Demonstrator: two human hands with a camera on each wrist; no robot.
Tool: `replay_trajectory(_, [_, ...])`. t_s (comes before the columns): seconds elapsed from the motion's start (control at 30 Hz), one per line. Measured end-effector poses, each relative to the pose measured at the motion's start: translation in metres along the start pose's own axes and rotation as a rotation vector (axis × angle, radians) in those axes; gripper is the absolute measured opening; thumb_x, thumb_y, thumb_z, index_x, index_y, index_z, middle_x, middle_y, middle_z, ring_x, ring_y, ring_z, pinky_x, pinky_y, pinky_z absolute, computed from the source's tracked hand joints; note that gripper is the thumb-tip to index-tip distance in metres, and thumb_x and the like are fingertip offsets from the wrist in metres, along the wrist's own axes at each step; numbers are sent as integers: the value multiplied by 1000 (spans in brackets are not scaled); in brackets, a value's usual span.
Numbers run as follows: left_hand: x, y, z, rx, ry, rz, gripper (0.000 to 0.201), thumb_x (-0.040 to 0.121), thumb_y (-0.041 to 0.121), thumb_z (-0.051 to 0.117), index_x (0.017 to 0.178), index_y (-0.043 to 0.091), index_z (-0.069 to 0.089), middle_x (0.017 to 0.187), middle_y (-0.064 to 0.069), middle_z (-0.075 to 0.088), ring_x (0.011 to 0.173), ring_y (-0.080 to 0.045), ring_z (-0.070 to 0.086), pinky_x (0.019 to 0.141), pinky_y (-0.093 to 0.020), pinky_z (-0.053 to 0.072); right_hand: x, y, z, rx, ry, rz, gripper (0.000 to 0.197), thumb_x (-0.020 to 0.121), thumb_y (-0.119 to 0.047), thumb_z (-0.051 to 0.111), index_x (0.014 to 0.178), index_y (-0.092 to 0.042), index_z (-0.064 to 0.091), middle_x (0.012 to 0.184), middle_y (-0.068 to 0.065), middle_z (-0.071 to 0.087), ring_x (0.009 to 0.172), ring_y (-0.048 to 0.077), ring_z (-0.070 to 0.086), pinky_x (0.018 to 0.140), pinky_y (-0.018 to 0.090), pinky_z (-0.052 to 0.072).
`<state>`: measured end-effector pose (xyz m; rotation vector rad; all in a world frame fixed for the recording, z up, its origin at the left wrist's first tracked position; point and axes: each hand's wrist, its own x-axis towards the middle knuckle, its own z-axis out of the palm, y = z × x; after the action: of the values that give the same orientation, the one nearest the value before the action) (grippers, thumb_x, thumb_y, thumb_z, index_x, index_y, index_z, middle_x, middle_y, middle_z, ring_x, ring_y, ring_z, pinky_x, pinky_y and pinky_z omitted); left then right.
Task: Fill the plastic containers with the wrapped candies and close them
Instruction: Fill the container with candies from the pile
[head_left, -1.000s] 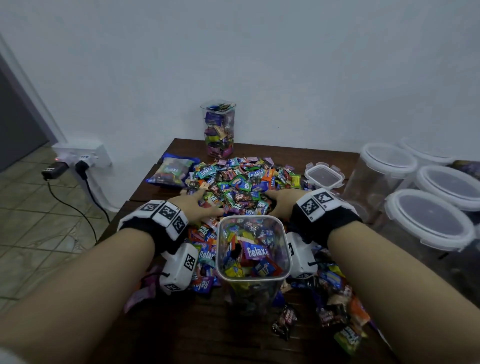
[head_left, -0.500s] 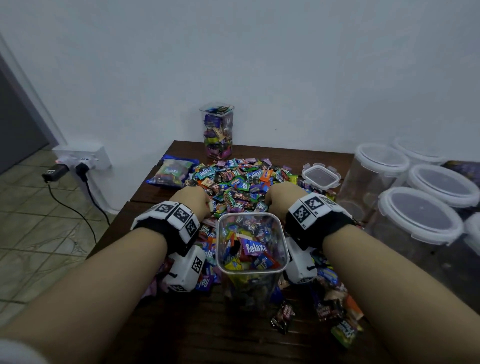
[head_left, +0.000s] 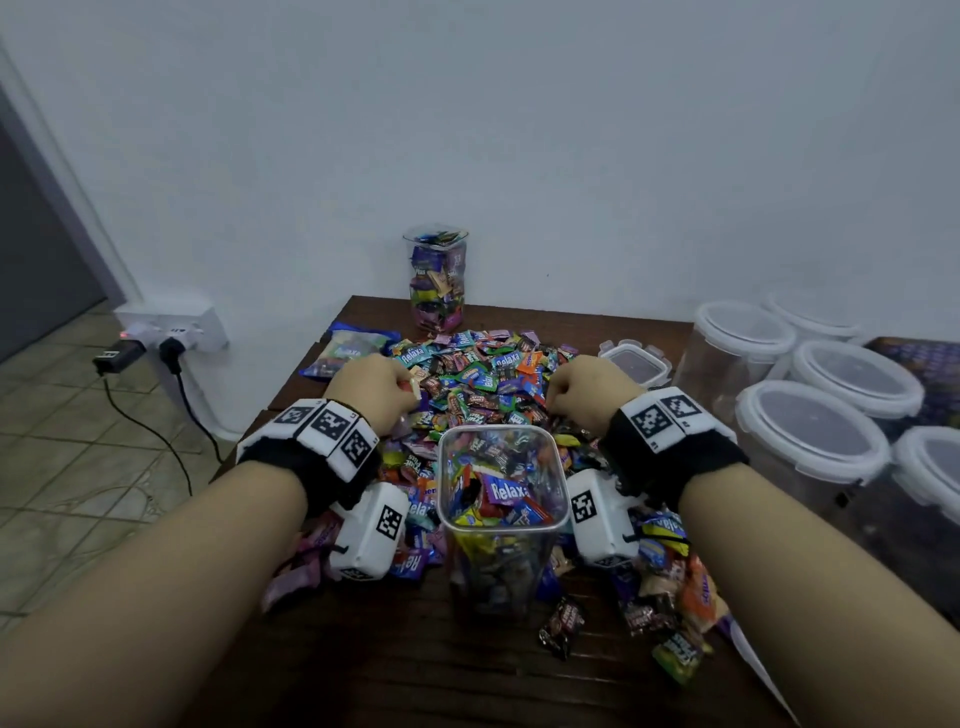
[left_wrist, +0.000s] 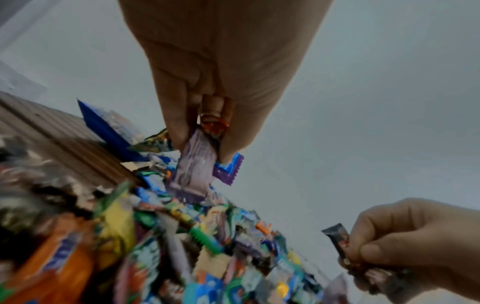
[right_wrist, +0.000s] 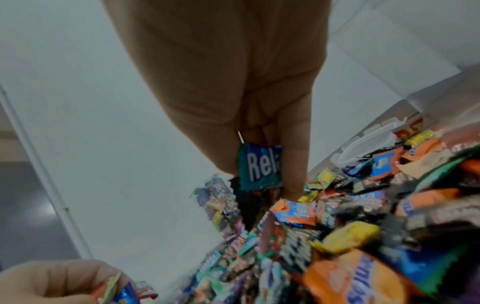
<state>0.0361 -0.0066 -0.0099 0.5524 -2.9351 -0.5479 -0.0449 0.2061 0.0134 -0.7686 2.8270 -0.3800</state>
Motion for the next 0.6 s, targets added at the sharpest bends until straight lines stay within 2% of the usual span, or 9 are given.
replay_trajectory(0.1, [-9, 5, -13, -101, 82, 17, 11, 83, 17, 65, 76, 10, 62, 82, -10, 60, 74, -23, 51, 61, -29, 32, -13, -1, -8, 127, 84, -31, 15, 90, -9, 53, 84, -12, 67, 100, 9, 68, 86, 21, 60, 77, 29, 48])
replay_trajectory(0.2, [-21, 10, -24, -202, 160, 52, 11, 85, 19, 65, 82, 8, 64, 76, -5, 57, 71, -19, 49, 59, -32, 34, -32, -7, -19, 246, 195, -91, 12, 89, -11, 57, 83, -13, 67, 95, 4, 67, 87, 17, 58, 75, 24, 45])
replay_trajectory(0.27, [-28, 14, -29, -285, 186, 74, 8, 85, 19, 66, 81, 13, 63, 70, 2, 56, 67, -14, 49, 56, -27, 34, -45, -11, -26, 288, 242, -113, 12, 90, -13, 58, 84, -15, 68, 86, -2, 64, 84, 13, 56, 73, 22, 45])
replay_trajectory(0.3, [-32, 16, -31, -322, 196, 81, 8, 84, 20, 67, 80, 16, 61, 68, 6, 54, 67, -12, 49, 56, -26, 34, -51, -13, -29, 323, 256, -128, 13, 89, -12, 57, 83, -16, 68, 81, -5, 62, 83, 13, 56, 75, 24, 46])
replay_trajectory(0.4, [-41, 22, -38, -469, 222, 110, 11, 82, 18, 68, 75, 23, 61, 69, 7, 58, 72, -18, 56, 67, -30, 43, -70, -21, -37, 453, 306, -187, 13, 89, -11, 58, 83, -15, 69, 74, -9, 62, 79, 15, 58, 77, 28, 47])
replay_trajectory(0.47, [-49, 26, -42, -549, 239, 139, 14, 81, 17, 69, 74, 27, 63, 72, 7, 62, 75, -19, 60, 75, -34, 50, -81, -24, -40, 522, 359, -227, 14, 89, -11, 59, 81, -18, 69, 77, -8, 65, 77, 12, 59, 73, 24, 46])
replay_trajectory(0.6, [-65, 31, -47, -606, 267, 205, 20, 81, 16, 69, 71, 32, 63, 75, 11, 65, 74, -11, 60, 73, -28, 48, -104, -33, -37, 608, 383, -298, 16, 88, -11, 60, 79, -22, 68, 73, -8, 66, 64, 0, 53, 61, 15, 41])
